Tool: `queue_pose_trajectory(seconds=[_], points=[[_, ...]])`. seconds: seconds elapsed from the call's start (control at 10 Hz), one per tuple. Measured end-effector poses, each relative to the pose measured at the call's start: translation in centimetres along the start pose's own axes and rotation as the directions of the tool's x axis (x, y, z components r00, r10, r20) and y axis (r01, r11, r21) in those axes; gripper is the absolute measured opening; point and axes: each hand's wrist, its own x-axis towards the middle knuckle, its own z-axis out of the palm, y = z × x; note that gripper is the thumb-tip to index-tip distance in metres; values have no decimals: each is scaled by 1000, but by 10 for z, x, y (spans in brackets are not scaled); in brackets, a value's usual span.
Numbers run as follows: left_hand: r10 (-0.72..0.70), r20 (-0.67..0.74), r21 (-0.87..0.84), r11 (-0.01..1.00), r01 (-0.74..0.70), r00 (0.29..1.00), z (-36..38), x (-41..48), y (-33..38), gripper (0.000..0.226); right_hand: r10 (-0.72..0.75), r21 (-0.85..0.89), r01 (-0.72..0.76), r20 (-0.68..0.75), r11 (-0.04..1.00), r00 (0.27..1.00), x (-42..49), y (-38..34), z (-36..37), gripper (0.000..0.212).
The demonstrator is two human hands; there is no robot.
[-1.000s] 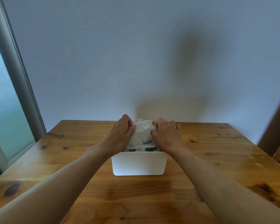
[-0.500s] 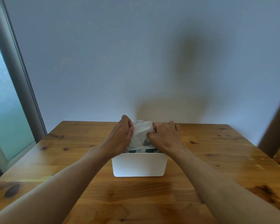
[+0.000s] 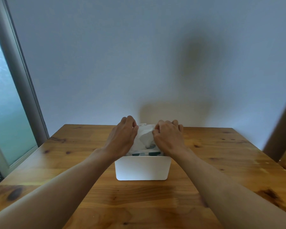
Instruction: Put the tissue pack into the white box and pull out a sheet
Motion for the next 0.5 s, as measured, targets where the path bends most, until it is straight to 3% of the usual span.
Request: queue_pose_trajectory(seconds=[0.2,0.5], points=[[36,-51,50,998,-34,998,-13,6,9,14,-16,14,17,-53,1000,998,1,0,-12,23],[170,-89,189,970,-151,982,-28,3,32,39,-116,12,115,41,993,992,-9,-16,-40,46]])
